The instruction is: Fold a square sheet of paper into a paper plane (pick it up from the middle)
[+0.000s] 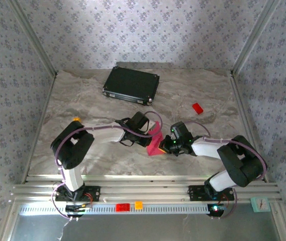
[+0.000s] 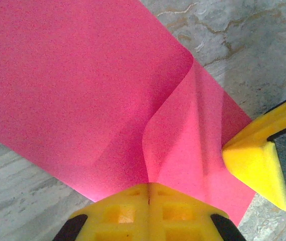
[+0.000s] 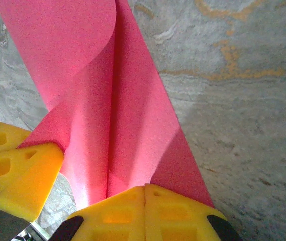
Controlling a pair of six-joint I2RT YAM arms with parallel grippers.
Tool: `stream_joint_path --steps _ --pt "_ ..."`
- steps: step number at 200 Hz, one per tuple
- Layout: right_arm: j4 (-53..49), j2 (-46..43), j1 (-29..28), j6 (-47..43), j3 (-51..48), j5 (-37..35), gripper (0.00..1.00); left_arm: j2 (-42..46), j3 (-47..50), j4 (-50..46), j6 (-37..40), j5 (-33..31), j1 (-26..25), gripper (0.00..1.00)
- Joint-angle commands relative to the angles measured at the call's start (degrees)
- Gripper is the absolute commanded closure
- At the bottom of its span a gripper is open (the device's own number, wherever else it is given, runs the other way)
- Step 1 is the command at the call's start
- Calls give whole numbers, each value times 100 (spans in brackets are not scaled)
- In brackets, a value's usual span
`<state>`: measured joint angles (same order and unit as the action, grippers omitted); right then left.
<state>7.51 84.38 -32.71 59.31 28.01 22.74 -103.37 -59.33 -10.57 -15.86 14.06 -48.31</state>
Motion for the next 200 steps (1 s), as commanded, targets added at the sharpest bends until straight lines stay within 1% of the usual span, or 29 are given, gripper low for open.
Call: stream_joint_path --steps 1,144,200 --pt "-555 -4 33 -42 -74 -182 92 -89 -105 -112 96 -86 30 96" --pt "-563 -18 28 -33 -76 -196 92 -214 -166 -42 179 -153 33 96" --pt "-558 -10 28 -34 -94 -191 92 -29 -50 80 145 -106 28 95"
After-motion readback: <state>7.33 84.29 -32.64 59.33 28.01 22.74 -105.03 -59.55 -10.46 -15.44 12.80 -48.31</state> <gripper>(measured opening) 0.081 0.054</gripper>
